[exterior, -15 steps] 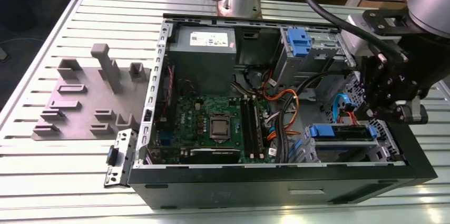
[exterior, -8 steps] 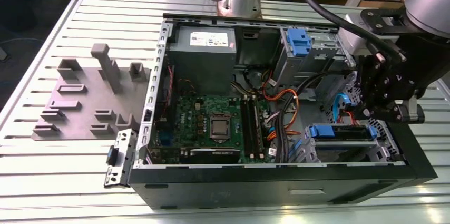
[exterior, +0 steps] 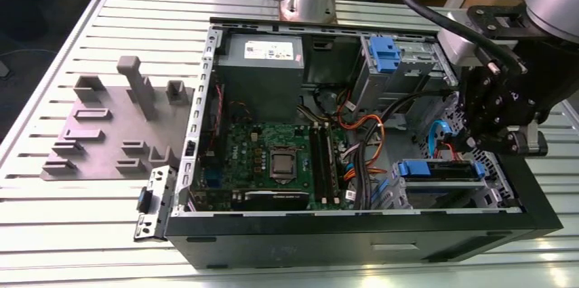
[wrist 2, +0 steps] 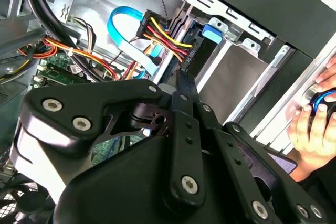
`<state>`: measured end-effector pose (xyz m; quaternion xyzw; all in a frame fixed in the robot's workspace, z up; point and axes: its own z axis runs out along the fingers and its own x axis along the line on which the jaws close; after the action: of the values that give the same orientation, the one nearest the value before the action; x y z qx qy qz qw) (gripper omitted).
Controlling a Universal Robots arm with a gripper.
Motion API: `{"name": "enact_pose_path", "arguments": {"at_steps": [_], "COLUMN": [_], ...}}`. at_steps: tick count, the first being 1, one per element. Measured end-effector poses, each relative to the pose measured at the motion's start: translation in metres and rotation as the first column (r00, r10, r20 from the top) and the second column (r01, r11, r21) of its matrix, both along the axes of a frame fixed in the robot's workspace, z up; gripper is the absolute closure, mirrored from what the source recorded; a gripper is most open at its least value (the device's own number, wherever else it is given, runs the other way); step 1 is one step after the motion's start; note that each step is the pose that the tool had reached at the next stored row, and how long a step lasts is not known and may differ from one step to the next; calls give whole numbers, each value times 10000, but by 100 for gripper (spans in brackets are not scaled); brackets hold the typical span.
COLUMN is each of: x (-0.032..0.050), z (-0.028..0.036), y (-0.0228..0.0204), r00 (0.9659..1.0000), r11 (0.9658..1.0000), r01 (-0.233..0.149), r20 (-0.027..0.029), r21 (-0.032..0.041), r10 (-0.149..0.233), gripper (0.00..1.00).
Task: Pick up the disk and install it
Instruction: 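Insert the second disk wire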
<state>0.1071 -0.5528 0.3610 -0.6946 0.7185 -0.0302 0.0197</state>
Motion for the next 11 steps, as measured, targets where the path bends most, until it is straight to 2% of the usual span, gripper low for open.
{"name": "enact_pose_path", "arguments": {"at_steps": [5,8,11], "x": [-67,-76,-76], "z": [1,1,3], "y": [6,18,38], "r00": [10000,10000,10000], "r11": [10000,10000,10000], "r01": [1,0,1], "r20": [0,-5,-56], "r21": [0,9,9], "r10": [-1,0,-1], "gripper": [89,89,89]}}
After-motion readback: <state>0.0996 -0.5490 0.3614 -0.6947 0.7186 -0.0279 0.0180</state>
